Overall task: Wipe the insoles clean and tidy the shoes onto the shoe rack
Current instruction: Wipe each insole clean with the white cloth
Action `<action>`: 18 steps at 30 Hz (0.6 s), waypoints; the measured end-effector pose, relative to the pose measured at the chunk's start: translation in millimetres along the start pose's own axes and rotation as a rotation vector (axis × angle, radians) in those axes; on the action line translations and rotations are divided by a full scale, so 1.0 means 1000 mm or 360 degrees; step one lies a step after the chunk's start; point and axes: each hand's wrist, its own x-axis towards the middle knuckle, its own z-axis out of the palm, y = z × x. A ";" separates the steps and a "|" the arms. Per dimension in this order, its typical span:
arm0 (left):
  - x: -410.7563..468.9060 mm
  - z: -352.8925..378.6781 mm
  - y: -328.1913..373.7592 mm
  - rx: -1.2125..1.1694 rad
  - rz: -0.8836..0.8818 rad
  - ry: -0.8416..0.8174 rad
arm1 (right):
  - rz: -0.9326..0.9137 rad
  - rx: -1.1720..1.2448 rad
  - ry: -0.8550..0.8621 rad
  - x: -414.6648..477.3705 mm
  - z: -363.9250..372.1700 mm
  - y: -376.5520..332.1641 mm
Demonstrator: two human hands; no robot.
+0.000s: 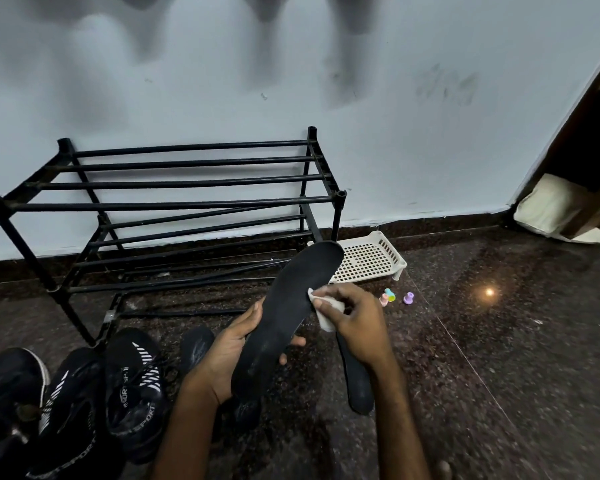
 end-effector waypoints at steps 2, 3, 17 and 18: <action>0.000 -0.001 0.001 0.0046 0.0008 -0.0002 | -0.0064 -0.0111 0.0055 -0.002 0.004 0.005; 0.000 -0.001 0.000 0.0070 0.0009 0.0002 | -0.0105 -0.0171 0.0058 -0.003 0.004 0.004; -0.003 -0.008 -0.003 0.0110 -0.0121 0.0008 | 0.0051 -0.0439 0.0722 0.015 -0.018 0.016; -0.001 -0.009 -0.005 0.0082 -0.0115 0.0025 | 0.0042 -0.0369 0.0717 0.010 -0.013 0.014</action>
